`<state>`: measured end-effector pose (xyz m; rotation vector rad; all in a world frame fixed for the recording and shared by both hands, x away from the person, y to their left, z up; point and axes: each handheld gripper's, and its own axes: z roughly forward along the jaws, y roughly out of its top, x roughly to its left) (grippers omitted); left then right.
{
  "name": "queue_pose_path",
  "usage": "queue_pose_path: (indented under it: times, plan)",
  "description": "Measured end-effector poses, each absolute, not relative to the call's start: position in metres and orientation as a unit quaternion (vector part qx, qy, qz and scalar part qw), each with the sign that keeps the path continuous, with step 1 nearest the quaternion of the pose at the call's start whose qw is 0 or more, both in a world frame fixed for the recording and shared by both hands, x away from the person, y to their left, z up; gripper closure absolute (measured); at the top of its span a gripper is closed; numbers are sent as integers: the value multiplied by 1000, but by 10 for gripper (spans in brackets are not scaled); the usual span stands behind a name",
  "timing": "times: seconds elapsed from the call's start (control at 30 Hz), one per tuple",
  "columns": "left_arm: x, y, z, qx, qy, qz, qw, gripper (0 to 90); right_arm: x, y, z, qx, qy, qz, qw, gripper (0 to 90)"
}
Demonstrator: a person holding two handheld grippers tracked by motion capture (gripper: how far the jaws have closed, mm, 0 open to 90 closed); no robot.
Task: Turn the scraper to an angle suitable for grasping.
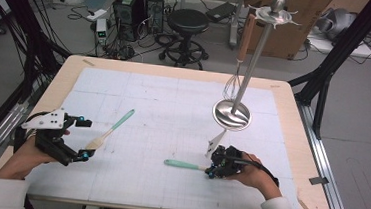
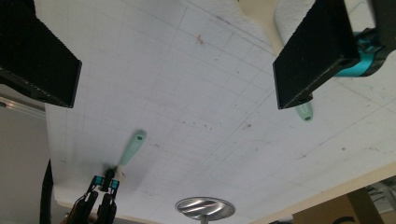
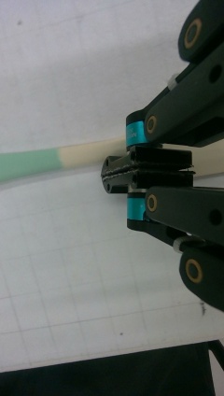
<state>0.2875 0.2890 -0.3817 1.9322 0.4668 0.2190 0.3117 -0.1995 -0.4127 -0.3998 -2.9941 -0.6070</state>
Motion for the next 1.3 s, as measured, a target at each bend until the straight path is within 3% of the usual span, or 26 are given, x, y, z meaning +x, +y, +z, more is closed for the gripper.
queue_pose_path:
  times: [0.77, 1.13, 1.23, 1.3]
  plan:
    - [288, 291, -383, 812, 199, 93, 541, 17, 314, -231, -401, -158, -967, -197, 17, 883]
    - [289, 290, -383, 811, 198, 93, 543, 17, 308, -235, -373, -140, -963, -230, 0, 589]
    - [290, 290, -383, 811, 200, 92, 543, 17, 306, -237, -365, -144, -959, -242, -8, 461]
    - [290, 290, -383, 810, 200, 92, 543, 17, 306, -238, -360, -152, -955, -253, -7, 286]
